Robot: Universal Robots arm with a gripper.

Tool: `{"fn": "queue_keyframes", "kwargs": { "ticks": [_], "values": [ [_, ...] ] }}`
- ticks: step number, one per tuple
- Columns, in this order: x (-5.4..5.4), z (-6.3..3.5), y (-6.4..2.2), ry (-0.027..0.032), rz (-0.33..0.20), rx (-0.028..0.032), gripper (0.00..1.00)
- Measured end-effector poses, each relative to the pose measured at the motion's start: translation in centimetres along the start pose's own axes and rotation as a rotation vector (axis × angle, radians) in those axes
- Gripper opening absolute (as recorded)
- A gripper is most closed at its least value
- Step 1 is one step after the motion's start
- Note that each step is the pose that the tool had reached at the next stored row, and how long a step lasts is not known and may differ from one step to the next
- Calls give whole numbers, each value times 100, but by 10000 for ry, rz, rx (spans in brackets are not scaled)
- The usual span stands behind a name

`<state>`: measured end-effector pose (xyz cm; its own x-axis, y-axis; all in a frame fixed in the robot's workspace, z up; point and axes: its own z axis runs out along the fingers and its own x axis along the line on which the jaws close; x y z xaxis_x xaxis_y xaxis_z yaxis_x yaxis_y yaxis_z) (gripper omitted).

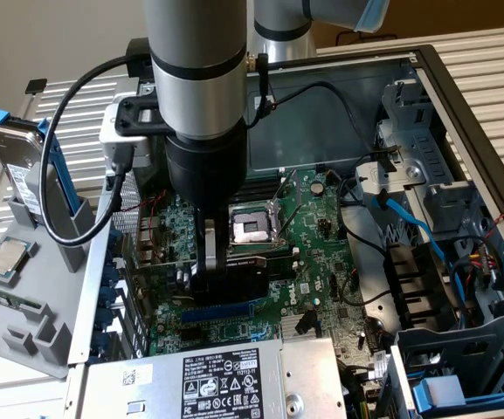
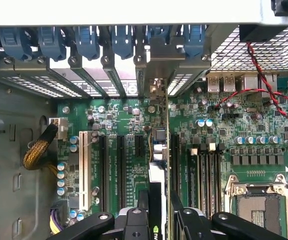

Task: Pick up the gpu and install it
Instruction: 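Insert the gpu into the slot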

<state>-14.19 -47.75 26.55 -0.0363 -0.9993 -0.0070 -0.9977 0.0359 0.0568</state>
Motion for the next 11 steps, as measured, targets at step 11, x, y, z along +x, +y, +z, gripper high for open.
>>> {"fn": "queue_keyframes", "kwargs": {
  "ticks": [11],
  "values": [
    [-2, 14, -1, 49, 4, 1, 27]
  ]
}}
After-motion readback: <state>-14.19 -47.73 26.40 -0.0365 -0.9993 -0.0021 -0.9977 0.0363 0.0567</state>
